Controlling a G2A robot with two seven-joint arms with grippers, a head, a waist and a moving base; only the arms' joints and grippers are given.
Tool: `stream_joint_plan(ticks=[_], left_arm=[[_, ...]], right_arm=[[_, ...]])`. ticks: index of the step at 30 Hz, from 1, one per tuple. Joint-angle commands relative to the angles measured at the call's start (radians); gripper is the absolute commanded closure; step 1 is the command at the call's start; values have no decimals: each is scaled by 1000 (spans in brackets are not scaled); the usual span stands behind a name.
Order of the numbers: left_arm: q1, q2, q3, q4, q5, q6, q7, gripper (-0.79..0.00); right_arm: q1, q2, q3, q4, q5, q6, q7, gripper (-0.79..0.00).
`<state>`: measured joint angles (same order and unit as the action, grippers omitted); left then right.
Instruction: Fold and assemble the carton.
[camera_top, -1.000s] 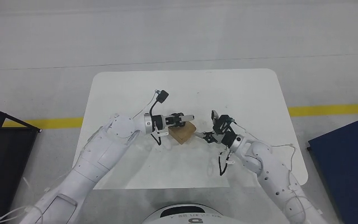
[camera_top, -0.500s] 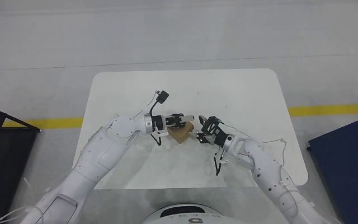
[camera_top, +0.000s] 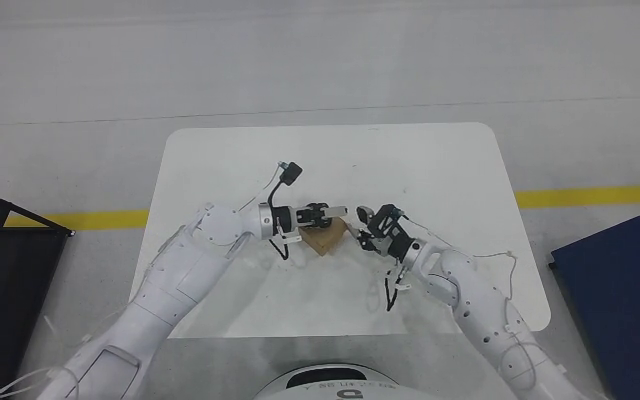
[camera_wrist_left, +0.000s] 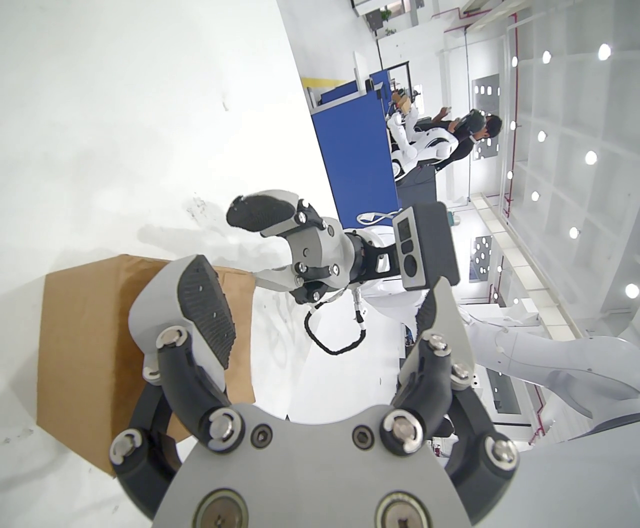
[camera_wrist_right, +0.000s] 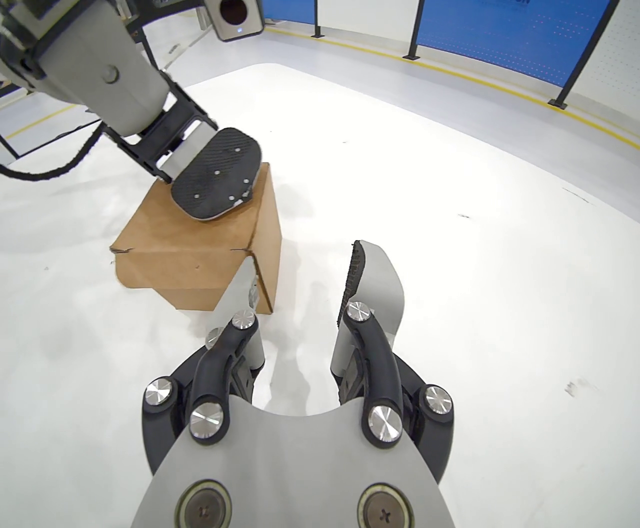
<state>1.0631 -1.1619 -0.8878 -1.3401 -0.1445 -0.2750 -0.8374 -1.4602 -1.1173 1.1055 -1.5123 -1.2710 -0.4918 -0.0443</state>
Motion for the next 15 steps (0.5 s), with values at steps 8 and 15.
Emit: stream_joint_plan(ticks=[8, 15], left_arm=[[12, 1, -46, -7, -99, -33, 0, -785], [20, 11, -94, -2, -112, -37, -9, -785]], right_arm=[[-53, 10, 62, -18, 24, 14, -73, -505], [-101, 21, 75, -77, -34, -52, -144, -502]])
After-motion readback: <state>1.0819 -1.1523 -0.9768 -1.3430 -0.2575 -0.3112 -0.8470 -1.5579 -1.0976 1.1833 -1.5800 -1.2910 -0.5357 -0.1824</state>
